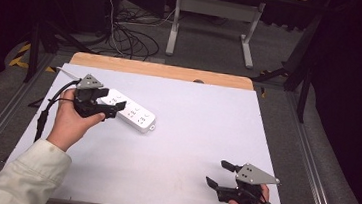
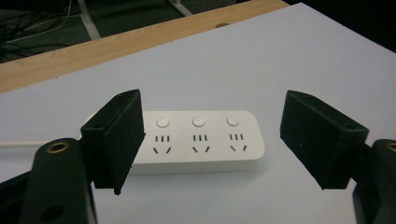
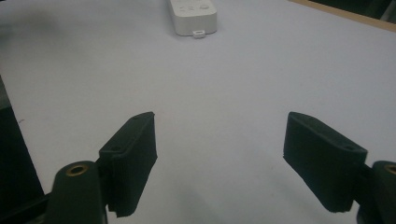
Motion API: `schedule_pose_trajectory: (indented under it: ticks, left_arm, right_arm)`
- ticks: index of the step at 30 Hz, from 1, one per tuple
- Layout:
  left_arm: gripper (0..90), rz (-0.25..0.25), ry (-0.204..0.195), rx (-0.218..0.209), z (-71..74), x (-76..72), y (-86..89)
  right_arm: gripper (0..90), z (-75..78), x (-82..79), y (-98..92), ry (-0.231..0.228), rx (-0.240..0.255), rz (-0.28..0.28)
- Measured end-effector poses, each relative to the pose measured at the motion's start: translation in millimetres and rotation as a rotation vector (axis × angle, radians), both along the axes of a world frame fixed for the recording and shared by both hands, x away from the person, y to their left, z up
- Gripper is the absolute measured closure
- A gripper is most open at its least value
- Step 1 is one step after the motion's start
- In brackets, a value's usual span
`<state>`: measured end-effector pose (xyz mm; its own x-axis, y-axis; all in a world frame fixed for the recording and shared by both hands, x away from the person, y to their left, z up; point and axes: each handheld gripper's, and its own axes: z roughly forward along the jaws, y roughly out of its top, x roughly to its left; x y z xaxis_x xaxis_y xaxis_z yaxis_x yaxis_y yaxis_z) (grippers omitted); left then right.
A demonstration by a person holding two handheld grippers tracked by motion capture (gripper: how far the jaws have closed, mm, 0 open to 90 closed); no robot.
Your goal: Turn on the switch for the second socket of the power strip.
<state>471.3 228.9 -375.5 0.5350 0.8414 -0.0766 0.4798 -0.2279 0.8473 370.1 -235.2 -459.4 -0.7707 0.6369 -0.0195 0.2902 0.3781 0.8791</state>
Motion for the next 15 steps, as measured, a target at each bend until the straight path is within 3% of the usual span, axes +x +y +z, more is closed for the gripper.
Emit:
schedule_pose_trajectory:
  ticks: [3,6,15]
  left_arm:
    - [20.2,-0.025,-0.002,-0.021,1.7,-11.2,3.9]
    - [17.2,-0.053,-0.015,-0.001,2.0,-22.9,7.6]
    - [12.8,-0.106,-0.035,-0.058,-8.6,-54.6,27.7]
  right_arm:
    - [26.2,0.0,0.0,0.4,0.002,-0.001,0.000]
    - [26.2,-0.1,0.1,0.7,0.003,-0.002,0.000]
    - [26.2,0.6,-0.5,-0.2,-0.005,0.001,-0.003]
